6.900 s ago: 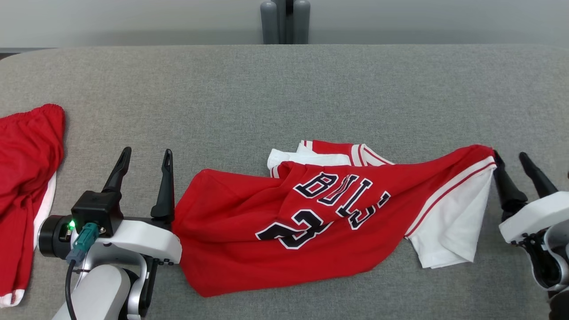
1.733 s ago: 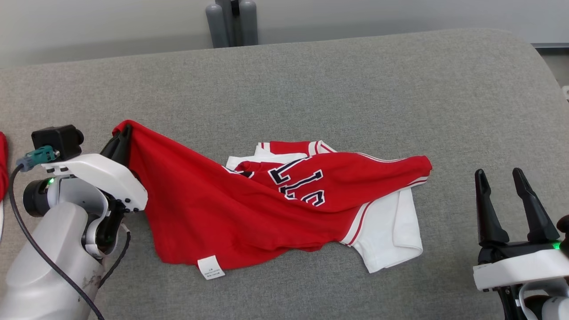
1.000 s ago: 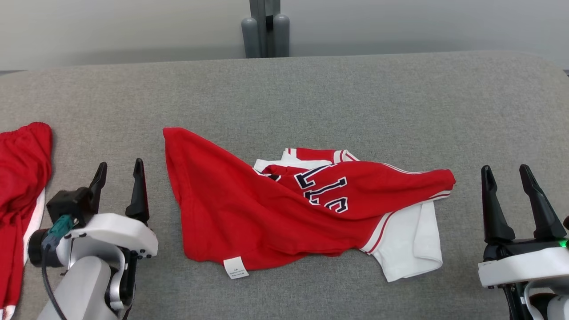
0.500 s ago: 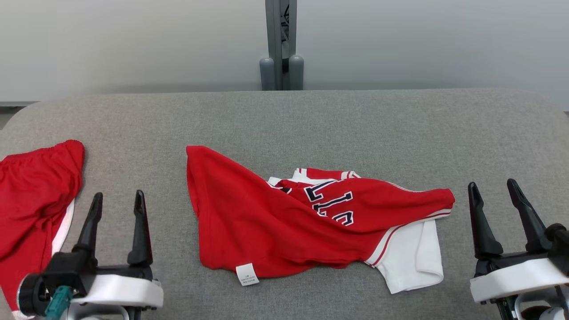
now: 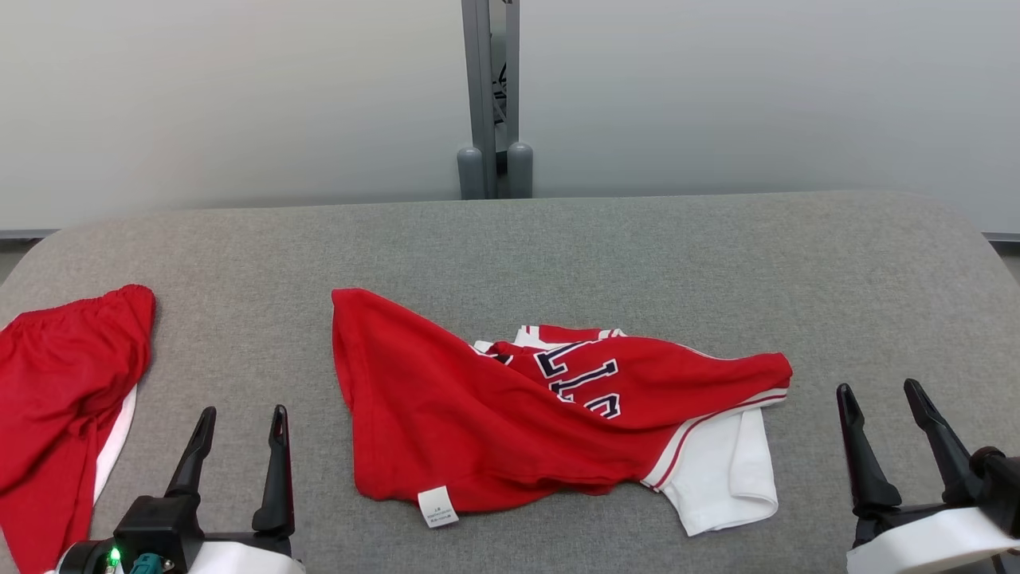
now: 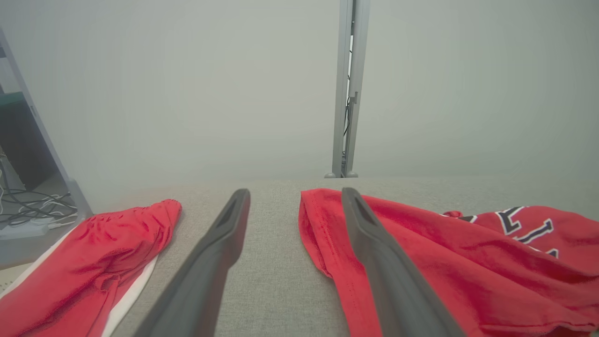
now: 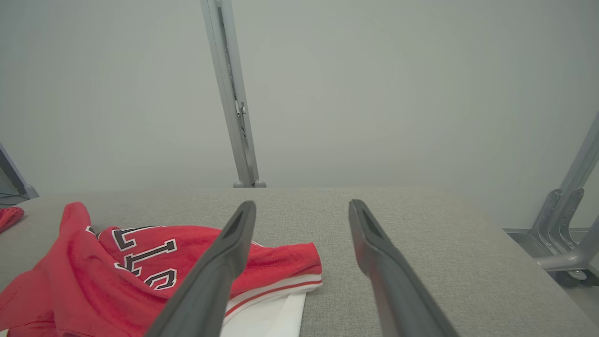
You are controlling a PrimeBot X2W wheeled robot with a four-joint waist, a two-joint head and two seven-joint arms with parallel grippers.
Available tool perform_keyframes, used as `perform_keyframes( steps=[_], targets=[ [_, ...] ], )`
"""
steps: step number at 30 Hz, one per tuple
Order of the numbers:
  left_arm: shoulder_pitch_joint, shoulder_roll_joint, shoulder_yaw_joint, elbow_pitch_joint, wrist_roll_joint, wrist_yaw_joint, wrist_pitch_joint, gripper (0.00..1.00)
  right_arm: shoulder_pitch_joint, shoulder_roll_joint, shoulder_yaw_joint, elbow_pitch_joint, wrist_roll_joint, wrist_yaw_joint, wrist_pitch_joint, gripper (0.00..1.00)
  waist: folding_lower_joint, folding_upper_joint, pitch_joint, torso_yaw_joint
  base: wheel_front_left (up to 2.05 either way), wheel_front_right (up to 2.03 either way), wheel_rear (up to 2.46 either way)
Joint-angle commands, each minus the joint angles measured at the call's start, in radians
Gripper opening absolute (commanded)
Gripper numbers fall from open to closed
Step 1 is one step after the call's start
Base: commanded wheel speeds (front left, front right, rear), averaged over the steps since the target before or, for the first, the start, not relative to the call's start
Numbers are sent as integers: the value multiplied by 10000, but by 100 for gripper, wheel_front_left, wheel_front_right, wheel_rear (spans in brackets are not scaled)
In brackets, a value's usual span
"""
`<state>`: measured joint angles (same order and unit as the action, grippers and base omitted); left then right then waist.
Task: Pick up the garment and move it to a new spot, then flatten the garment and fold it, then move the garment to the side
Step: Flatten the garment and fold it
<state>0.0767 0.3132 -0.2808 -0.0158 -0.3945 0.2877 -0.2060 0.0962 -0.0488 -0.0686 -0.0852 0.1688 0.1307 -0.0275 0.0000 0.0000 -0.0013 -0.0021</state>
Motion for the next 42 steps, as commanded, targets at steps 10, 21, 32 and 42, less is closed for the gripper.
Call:
perform_keyframes(
  steps=[10,21,32,42],
  targets=[
    [91,166,-32,-162,89,132,145,100,121,-50,-12,-177,172,2,13,100,0,0,-53,-132,0,0,0],
    [-29,240,-50,-253,-2,209,292,100,72,-49,58,-187,272,2,9,100,0,0,22,-167,0,0,0],
    [-599,443,-915,689,-1306,-1367,2653,100,-175,-51,289,-174,220,2,-49,100,0,0,452,-327,0,0,0],
    [-1612,-34,-1149,3407,-2318,-2724,2887,100,-546,-50,491,-105,230,2,-151,100,0,0,1249,-702,0,0,0]
  ],
)
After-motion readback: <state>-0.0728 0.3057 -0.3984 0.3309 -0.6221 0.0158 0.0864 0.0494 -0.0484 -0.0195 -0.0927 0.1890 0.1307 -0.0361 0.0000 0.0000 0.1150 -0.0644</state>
